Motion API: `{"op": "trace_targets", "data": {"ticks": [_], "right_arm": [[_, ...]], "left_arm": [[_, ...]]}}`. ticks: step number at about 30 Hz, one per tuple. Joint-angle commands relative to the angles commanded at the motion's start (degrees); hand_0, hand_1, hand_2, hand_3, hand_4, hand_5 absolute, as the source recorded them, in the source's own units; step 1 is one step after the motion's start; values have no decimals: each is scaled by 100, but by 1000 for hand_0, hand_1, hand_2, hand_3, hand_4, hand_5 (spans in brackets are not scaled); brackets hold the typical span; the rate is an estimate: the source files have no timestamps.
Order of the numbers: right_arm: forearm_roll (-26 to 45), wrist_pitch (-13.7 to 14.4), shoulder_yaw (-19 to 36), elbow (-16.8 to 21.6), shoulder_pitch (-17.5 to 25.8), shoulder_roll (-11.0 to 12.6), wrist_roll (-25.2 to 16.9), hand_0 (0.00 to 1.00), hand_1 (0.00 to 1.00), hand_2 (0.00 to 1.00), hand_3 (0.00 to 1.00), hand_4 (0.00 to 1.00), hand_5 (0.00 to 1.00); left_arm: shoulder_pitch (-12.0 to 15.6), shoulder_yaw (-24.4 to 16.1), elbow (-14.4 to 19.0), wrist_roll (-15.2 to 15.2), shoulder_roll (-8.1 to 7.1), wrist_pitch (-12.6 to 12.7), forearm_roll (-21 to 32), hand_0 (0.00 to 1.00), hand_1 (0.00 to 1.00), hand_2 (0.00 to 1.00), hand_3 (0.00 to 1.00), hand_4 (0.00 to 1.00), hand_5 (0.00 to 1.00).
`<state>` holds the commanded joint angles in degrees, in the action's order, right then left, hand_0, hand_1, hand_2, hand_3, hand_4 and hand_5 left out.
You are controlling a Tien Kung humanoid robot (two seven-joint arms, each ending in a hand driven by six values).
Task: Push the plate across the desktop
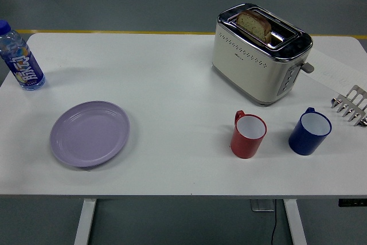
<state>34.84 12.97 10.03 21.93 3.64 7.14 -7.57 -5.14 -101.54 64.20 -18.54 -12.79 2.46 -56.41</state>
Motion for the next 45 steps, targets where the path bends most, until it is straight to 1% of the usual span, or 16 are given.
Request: {"op": "trace_targets", "data": {"ticks": [2, 4, 5, 6, 7, 8, 9, 11, 17, 18, 23, 24, 32, 40, 45], "right_arm": [[6, -2, -10, -2, -4, -3, 1, 594, 595, 739, 651, 455, 430], [11, -8, -27, -10, -15, -8, 4, 594, 595, 739, 651, 455, 430], [11, -10, -36, -12, -21, -9, 6, 594, 595, 739, 651, 455, 430], [12, -11, -39, -13, -23, -9, 6, 594, 595, 740, 651, 455, 432], [16, -10, -46, -12, -27, -10, 7, 594, 595, 740, 651, 455, 432], [17, -10, -48, -12, -28, -10, 7, 594, 595, 740, 651, 455, 432], [18, -9, -52, -11, -31, -11, 7, 594, 595, 740, 651, 455, 432], [18, -8, -55, -9, -32, -10, 7, 594, 595, 740, 651, 455, 432], [21, -9, -95, -8, -39, -4, 15, 594, 595, 740, 651, 453, 432], [20, -9, -98, -8, -40, -3, 15, 593, 595, 740, 652, 453, 430], [-10, -7, -113, -8, -54, 5, 20, 593, 595, 740, 652, 453, 430], [-16, -8, -112, -7, -56, 7, 19, 593, 595, 741, 651, 452, 429], [-24, -19, -142, -10, -50, 9, 19, 593, 595, 741, 652, 452, 429], [-14, -36, -206, -22, -17, 4, 33, 593, 595, 741, 652, 452, 433], [-4, -48, -237, -33, -9, -2, 41, 593, 595, 741, 653, 450, 429]], "left_arm": [[-2, 15, -7, -8, 31, -9, -5, 834, 846, 851, 750, 701, 998], [-10, 61, -32, -21, 122, -30, -1, 834, 846, 851, 750, 701, 998], [-14, 114, -48, -30, 200, -51, -17, 834, 846, 851, 750, 701, 998], [-15, 133, -54, -33, 228, -58, -22, 822, 838, 839, 741, 698, 998], [-18, 185, -73, -43, 304, -68, -37, 822, 838, 839, 741, 698, 998], [-19, 201, -79, -46, 328, -71, -42, 822, 838, 839, 741, 698, 998], [-24, 247, -108, -57, 410, -67, -64, 822, 838, 839, 741, 698, 998], [-33, 341, -160, -83, 513, -57, -64, 822, 838, 839, 741, 698, 998], [-109, 644, -369, -202, 655, 9, 9, 822, 836, 839, 739, 695, 998], [-116, 654, -382, -215, 666, 15, 16, 816, 828, 824, 726, 688, 998], [-189, 749, -534, -308, 812, 52, -128, 816, 828, 824, 726, 688, 998], [-195, 763, -556, -322, 839, 55, -130, 811, 824, 819, 719, 663, 998], [-221, 935, -729, -400, 1039, 75, -97, 810, 821, 815, 714, 659, 998], [-246, 1051, -782, -425, 1146, 83, -104, 806, 818, 813, 713, 657, 998], [-226, 1210, -771, -469, 1209, 101, -56, 804, 816, 809, 708, 651, 998]]}}
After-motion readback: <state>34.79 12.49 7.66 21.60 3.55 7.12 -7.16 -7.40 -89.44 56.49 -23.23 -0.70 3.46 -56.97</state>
